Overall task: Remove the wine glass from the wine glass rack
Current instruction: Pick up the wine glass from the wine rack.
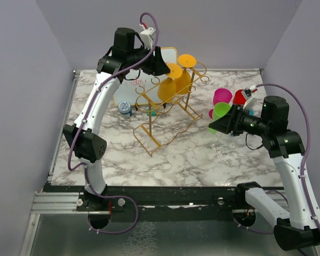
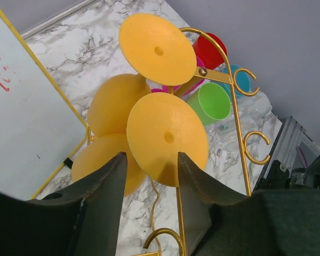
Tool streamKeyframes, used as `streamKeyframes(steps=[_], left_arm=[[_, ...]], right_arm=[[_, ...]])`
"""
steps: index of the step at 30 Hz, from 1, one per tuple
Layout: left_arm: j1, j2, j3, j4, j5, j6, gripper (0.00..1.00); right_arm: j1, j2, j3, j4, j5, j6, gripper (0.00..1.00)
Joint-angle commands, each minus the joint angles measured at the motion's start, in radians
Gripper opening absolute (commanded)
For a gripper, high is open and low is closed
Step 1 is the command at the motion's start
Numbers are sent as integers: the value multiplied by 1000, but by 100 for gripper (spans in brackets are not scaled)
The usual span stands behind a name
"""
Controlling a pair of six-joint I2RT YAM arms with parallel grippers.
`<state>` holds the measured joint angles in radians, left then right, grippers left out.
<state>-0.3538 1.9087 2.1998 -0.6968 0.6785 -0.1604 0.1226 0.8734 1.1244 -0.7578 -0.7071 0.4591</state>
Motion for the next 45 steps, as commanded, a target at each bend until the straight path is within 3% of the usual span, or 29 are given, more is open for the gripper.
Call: streamKeyframes(steps=[1,9,12,16,27,45], left_arm=[[-1,-6,-9,35,89,1,40],[-1,-6,-42,45,103,10,34],[-1,-9,-44,45,103,14,24],[-1,-17,-46,61,90,15,22],[-1,-7,4,74,115,-37,0],[17,34,75,80,136,-93,0]], right_arm=[[-5,-9,-8,-34,14,-9,50],[-5,3,39,-96,57,-51,50],[-5,-7,35,-89,61,-45,50],[-5,-13,34,-85,58,-42,50],[-5,-26,17,-89,62,-45,49],[-5,-35,-9,-103,89,-41,50]])
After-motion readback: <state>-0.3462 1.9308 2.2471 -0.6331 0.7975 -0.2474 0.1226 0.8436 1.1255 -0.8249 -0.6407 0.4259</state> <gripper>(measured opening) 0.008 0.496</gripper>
